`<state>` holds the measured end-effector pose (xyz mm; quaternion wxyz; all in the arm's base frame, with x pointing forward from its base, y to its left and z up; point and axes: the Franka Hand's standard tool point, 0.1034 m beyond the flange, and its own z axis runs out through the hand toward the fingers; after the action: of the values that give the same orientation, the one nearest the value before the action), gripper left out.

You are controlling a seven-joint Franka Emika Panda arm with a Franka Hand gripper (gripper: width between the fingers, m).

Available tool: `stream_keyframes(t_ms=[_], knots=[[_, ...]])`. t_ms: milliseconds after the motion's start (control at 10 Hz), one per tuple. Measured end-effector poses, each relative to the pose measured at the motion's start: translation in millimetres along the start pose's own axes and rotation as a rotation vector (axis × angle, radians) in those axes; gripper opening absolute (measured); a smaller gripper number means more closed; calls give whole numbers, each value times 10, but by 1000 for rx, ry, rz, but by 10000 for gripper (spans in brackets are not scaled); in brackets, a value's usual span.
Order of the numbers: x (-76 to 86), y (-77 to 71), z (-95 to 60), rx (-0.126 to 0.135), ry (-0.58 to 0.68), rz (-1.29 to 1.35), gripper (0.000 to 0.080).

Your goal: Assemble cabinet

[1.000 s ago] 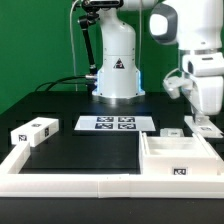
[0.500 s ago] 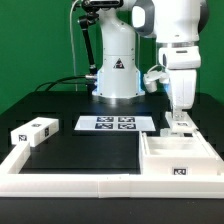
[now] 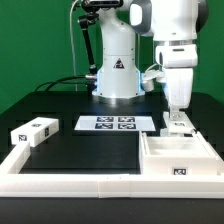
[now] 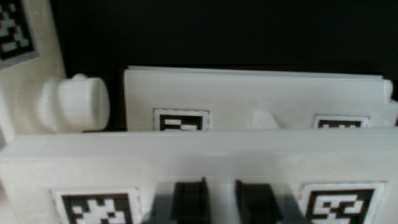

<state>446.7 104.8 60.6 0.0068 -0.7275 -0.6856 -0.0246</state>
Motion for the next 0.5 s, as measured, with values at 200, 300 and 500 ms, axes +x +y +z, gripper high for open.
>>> stream_keyframes(t_ms=[200,300,500], knots=[[16,8,20,2,2,5,69],[21,5,29,3,3,9,69],[15,4,32,3,3,10,69]])
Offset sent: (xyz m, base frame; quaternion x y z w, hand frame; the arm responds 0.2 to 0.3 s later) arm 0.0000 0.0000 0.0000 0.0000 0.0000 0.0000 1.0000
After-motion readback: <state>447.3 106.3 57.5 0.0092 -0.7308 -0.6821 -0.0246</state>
